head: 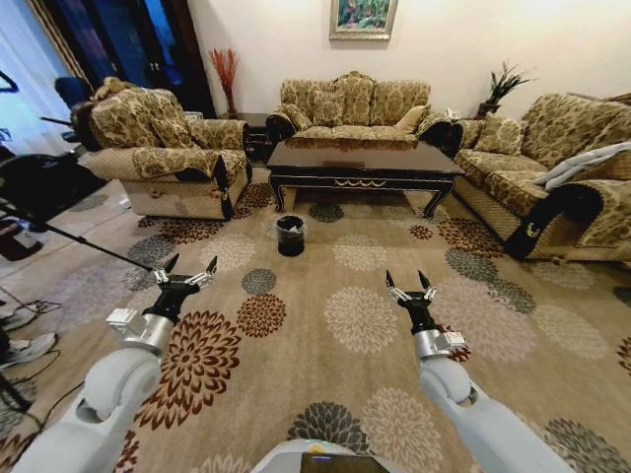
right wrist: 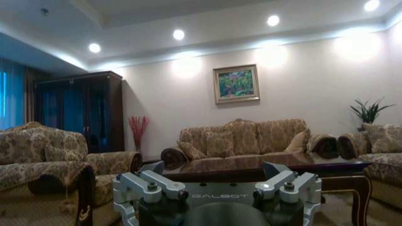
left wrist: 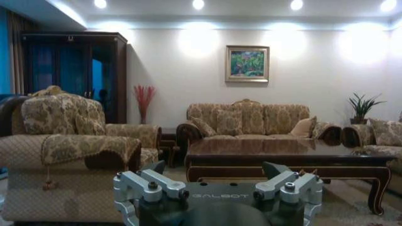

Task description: Move to the front of the table and pick up the trash from the floor, then place it into the trash bin.

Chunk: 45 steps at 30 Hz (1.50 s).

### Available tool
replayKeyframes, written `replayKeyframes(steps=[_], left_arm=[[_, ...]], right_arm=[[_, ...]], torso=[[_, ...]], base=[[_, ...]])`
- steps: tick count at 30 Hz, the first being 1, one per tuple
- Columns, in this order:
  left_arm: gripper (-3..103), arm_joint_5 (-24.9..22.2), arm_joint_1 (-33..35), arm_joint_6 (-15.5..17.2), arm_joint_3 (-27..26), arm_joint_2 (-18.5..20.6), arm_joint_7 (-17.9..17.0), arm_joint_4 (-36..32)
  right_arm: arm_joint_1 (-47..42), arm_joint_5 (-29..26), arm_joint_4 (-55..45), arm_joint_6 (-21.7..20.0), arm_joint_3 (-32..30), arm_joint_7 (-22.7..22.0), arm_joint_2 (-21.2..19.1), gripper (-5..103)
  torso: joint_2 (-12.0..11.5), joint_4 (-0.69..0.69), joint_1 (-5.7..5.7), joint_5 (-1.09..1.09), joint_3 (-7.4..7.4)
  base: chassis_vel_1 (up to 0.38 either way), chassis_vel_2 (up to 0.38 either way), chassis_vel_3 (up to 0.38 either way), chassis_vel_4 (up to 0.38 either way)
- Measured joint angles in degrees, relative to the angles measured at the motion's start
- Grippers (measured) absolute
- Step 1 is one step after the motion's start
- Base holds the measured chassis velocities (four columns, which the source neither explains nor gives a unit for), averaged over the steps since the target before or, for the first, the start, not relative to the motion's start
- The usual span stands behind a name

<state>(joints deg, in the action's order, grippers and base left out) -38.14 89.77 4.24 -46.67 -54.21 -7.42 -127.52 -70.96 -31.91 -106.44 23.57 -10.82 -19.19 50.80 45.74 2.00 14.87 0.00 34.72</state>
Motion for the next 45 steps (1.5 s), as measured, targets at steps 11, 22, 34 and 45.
replayKeyframes(steps=[11,22,34,45], left_arm=[[100,0.0,0.0,0.0,0.0,0.0,0.0,0.0],[100,0.0,0.0,0.0,0.0,0.0,0.0,0.0],[100,0.0,0.0,0.0,0.0,0.0,0.0,0.0],[100,0.0,0.0,0.0,0.0,0.0,0.0,0.0]], right_arm=[[0.0,0.0,0.0,0.0,0.0,0.0,0.0,100],[0.0,0.0,0.0,0.0,0.0,0.0,0.0,100],[0.0,0.0,0.0,0.0,0.0,0.0,0.0,100],[0.0,0.0,0.0,0.0,0.0,0.0,0.0,100]], torso=[[2.84,0.0,1.22,0.0,1.61],[5.74,0.0,2.48,0.0,3.24],[9.24,0.0,3.98,0.0,5.25],[12.19,0.0,5.26,0.0,6.93]], base=[[0.0,0.0,0.0,0.0],[0.0,0.0,0.0,0.0],[0.0,0.0,0.0,0.0],[0.0,0.0,0.0,0.0]])
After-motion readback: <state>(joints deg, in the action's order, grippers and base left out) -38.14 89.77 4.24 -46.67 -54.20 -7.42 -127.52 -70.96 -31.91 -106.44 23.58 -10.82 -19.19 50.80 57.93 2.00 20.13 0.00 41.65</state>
